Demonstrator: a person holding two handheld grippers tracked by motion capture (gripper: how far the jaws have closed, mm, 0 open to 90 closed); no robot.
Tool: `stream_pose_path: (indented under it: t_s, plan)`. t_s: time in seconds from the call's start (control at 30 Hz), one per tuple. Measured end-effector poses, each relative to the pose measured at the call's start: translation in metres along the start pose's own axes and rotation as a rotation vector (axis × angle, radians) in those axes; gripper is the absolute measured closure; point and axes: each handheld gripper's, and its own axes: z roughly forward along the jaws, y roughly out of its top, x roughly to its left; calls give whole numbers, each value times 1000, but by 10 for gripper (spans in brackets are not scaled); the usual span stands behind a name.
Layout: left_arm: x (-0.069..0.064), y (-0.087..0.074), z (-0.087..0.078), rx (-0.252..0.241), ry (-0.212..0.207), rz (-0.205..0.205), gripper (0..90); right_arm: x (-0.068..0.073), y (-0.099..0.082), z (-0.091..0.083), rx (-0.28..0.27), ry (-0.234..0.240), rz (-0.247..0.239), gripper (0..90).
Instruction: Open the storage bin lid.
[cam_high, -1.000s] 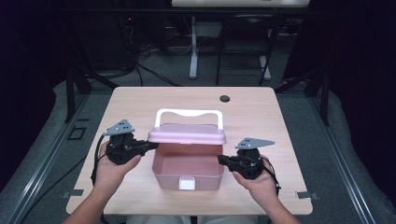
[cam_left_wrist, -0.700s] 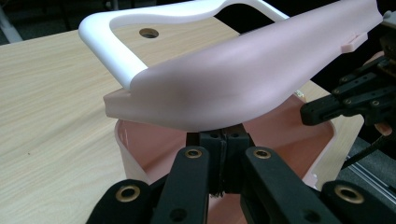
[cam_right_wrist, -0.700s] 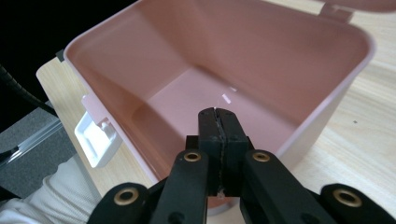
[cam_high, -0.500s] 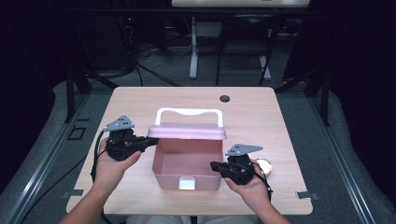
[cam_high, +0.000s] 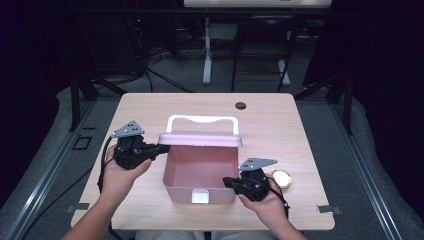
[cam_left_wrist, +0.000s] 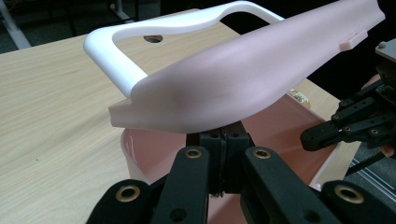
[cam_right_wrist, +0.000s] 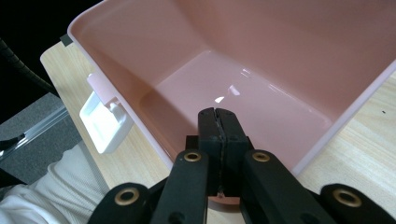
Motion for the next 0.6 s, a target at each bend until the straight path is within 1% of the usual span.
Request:
stream_pose_path:
  t_s: [0.07,0.17,0.23,0.3,0.4,0.6]
  plan:
    - [1,1,0,1,2,5,900,0,0,0,3,1,-3,900]
    - [1,3,0,0,4,2,900,0,0,-1,7,2,-5,900]
    - [2,4,-1,-6,9,1,900,-2,0,-2,7,-3,3,900]
    - [3,6,-1,-6,11,-1,900,-3,-1,-3,8,3,6,900]
    - [5,9,0,-8,13,-3,900,-3,-1,-3,6,3,3,900]
    - [9,16,2,-10,31,-11,900,-3,-2,-3,-2,8,8,900]
